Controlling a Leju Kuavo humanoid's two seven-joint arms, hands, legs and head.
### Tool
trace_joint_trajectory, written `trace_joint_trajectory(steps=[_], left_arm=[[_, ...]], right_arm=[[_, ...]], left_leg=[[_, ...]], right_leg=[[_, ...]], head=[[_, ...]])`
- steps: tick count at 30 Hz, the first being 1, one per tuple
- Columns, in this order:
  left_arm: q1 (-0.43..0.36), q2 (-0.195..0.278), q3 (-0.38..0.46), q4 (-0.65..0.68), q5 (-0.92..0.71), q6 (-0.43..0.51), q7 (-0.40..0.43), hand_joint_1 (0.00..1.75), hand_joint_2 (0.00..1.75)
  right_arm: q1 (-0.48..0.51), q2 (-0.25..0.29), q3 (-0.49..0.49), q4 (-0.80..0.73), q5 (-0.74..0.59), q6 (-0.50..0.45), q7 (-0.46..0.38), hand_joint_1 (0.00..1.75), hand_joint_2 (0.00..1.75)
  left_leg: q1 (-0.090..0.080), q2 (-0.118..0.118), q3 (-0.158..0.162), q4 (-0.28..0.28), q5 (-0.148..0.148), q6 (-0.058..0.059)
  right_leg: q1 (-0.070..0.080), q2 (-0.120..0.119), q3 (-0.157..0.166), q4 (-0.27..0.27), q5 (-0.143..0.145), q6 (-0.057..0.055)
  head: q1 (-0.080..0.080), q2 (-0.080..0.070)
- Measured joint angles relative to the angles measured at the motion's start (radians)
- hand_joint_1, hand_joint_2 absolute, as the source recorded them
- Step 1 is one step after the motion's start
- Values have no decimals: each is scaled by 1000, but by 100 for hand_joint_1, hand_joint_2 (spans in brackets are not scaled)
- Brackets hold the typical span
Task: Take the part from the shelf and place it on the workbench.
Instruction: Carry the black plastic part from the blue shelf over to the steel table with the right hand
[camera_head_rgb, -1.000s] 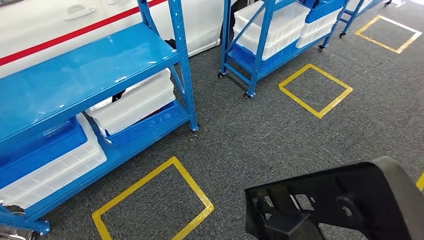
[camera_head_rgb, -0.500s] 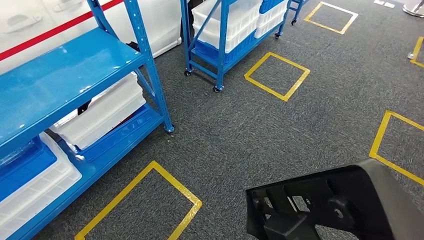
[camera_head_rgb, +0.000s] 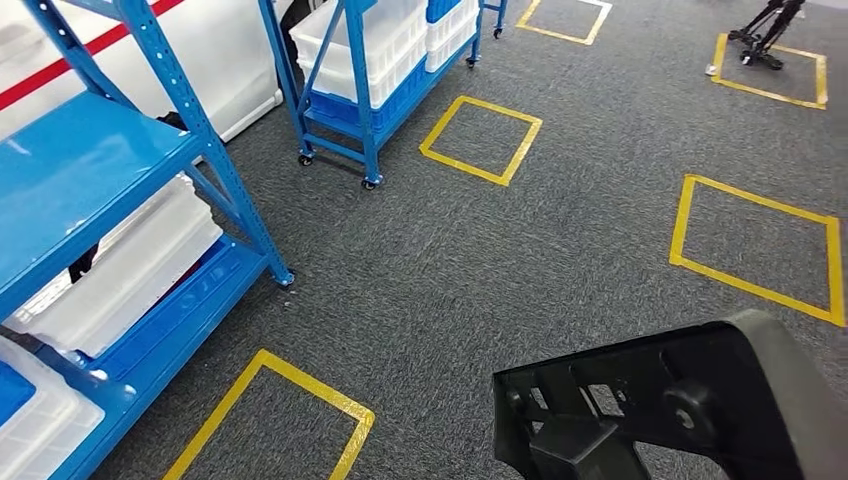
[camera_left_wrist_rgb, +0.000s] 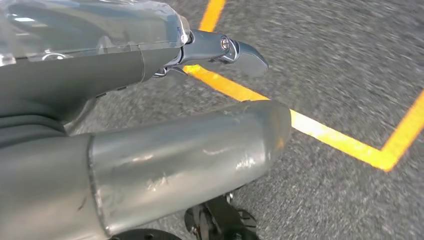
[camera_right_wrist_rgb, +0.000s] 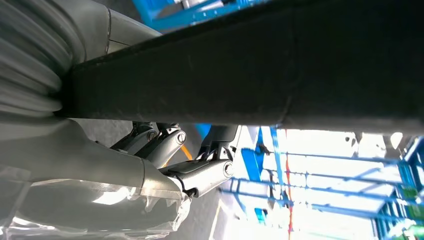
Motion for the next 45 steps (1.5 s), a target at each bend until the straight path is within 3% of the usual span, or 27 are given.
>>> trace_joint_trajectory(steps=[2,4,6,8,10,11,12,13,14,16,17,19,21,23,25,26,28,30,32,35,36,37,39,41,42,43,45], left_arm=[[0,0,0,0,-5,-1,1,0,0],[-3,0,0,0,-10,-1,1,0,0],[-6,0,-1,0,-14,-1,1,0,0],[-4,0,-1,0,-14,-1,1,0,0],[0,1,-1,0,-14,-1,1,0,0],[0,1,-1,0,-14,-1,1,0,0],[-1,2,-1,0,-15,-2,1,0,0],[-3,2,-1,0,-16,-2,0,0,0],[-4,1,-1,0,-16,-4,0,0,0],[-6,1,-1,0,-16,-10,0,0,0],[-6,1,-1,0,-16,-13,0,0,0],[-8,1,-1,0,-16,-18,-1,0,0],[-9,2,-1,0,-16,-21,-2,0,0],[-7,4,0,0,-15,-23,-3,0,0],[-2,6,0,0,-14,-24,-3,0,0],[-1,6,0,0,-14,-24,-3,0,0],[0,8,0,0,-14,-25,-6,0,0],[-1,8,0,0,-14,-26,-11,0,0],[0,8,0,0,-15,-26,-16,0,0],[-2,7,1,0,-15,-27,-23,0,0],[-4,6,1,0,-14,-27,-25,0,0],[-4,6,1,0,-14,-27,-27,0,0],[-2,5,3,0,-14,-27,-28,0,0],[3,5,5,0,-13,-25,-28,0,0],[4,5,7,0,-13,-25,-28,0,0],[4,5,8,0,-13,-25,-28,0,0],[1,4,9,0,-13,-25,-28,0,0]], right_arm=[[-3,0,-1,-1,2,0,0,175,175],[-3,0,-2,-2,5,1,0,175,175],[-4,0,-4,-3,6,1,0,175,175],[-7,0,-5,-4,7,1,0,175,175],[-8,0,-7,-5,7,1,0,175,175],[-8,0,-8,-5,8,1,0,175,175],[-8,0,-8,-5,9,1,0,175,175],[-8,0,-9,-5,11,1,0,175,175],[-9,0,-9,-6,15,-1,0,175,175],[-13,0,-9,-8,24,-7,-1,175,175],[-15,0,-9,-8,30,-12,-1,175,175],[-17,1,-8,-7,41,-23,-1,175,175],[-21,2,-6,-4,51,-29,0,175,175],[-27,3,-3,0,54,-31,0,175,175],[-31,4,-2,5,56,-34,0,175,175],[-31,4,-2,8,56,-36,0,175,175],[-34,4,-2,15,57,-42,0,175,175],[-40,4,1,21,57,-54,0,175,175],[-45,3,6,26,57,-67,0,175,175],[-43,2,14,27,55,-85,0,175,175],[-40,1,15,27,53,-90,0,175,175],[-38,0,16,27,50,-91,0,175,175],[-36,-1,16,25,43,-86,0,175,175],[-33,-2,14,25,37,-75,0,175,175],[-32,-2,12,25,35,-70,0,175,175],[-30,-2,11,25,34,-67,0,175,175],[-27,-2,7,24,34,-64,0,175,175]], left_leg=[[-2,-18,8,-27,-1,7],[-5,5,7,-29,5,24],[-7,30,5,-36,13,41],[-13,57,0,-39,17,50],[-21,87,-4,-38,16,53],[-24,101,-4,-38,16,54],[-27,114,-4,-38,15,54],[-29,127,-2,-38,14,55],[-31,138,2,-39,13,54],[-33,158,7,-38,10,49],[-33,168,9,-39,9,45],[-32,184,13,-40,5,37],[-31,146,4,-8,-22,28],[-27,85,-40,97,-83,21],[-22,64,-93,214,-129,15],[-20,62,-104,234,-125,12],[-14,54,-72,158,-62,6],[-5,6,-19,33,-7,-1],[-1,-33,-1,-16,0,2],[-7,-12,-2,-18,3,21],[-8,0,-1,-21,7,28],[-7,13,-2,-25,11,35],[-10,43,-4,-29,14,45],[-16,75,-6,-30,13,50],[-18,91,-7,-30,12,51],[-20,106,-6,-30,10,51],[-23,130,-1,-30,6,51]], right_leg=[[-1,23,-13,9,2,15],[-6,37,-22,10,6,27],[-6,-4,-46,51,-23,34],[-3,-64,-100,163,-88,36],[-3,-83,-146,267,-130,37],[-2,-86,-147,276,-125,35],[-1,-90,-128,248,-103,31],[2,-102,-90,185,-70,24],[10,-131,-47,111,-46,14],[25,-175,8,9,-22,-1],[31,-183,13,-5,-24,-4],[29,-157,12,-14,-15,-9],[19,-132,16,-29,-4,-17],[14,-107,16,-36,3,-22],[14,-79,14,-33,4,-23],[13,-63,14,-31,4,-23],[9,-33,14,-21,1,-18],[5,-5,7,-3,-6,-6],[5,14,-5,11,-9,5],[0,40,-17,11,-1,22],[0,33,-22,15,-3,27],[0,11,-33,34,-16,30],[4,-50,-80,127,-71,35],[4,-79,-140,248,-123,37],[4,-84,-154,278,-127,36],[5,-88,-149,271,-112,33],[11,-111,-83,154,-50,21]], head=[[0,0],[1,0],[7,0],[14,0],[15,0],[15,0],[15,0],[15,0],[15,0],[15,0],[15,0],[16,0],[15,0],[11,0],[10,0],[10,0],[10,0],[9,0],[9,0],[9,0],[9,0],[13,0],[19,0],[22,0],[23,0],[23,0],[23,0]])
